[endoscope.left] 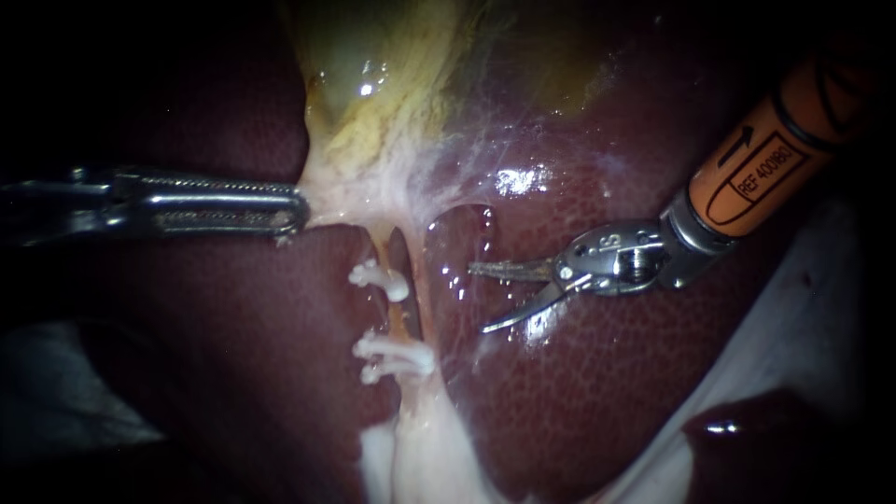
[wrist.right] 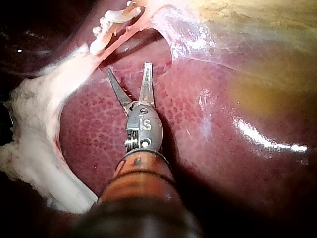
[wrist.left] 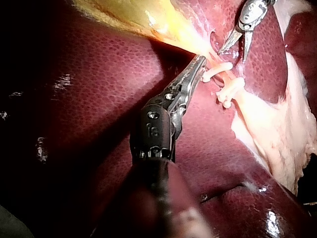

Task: Go to the cutting position left tube

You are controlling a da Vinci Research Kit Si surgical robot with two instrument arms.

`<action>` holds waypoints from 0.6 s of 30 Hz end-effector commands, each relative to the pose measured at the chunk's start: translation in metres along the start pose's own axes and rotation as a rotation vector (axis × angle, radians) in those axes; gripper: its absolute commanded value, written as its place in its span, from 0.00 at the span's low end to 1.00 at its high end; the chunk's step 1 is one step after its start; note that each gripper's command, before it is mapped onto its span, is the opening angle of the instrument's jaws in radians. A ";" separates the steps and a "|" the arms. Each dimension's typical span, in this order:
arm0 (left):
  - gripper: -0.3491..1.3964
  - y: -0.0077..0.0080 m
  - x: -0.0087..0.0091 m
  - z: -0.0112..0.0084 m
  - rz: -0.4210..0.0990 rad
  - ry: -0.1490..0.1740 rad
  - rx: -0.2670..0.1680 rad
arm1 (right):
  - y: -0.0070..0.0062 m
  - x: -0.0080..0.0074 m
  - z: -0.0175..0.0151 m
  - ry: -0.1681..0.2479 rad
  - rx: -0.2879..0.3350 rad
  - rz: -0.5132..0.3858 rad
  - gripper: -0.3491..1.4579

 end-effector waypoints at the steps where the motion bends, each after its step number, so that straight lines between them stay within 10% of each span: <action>1: 0.00 -0.0001 0.0000 0.0000 0.000 0.000 0.000 | -0.0001 0.0001 -0.0002 0.000 0.001 -0.001 0.82; 18: 0.00 -0.0004 0.0002 -0.0005 -0.001 0.000 0.002 | -0.0059 0.0064 0.0001 0.009 0.035 0.068 0.80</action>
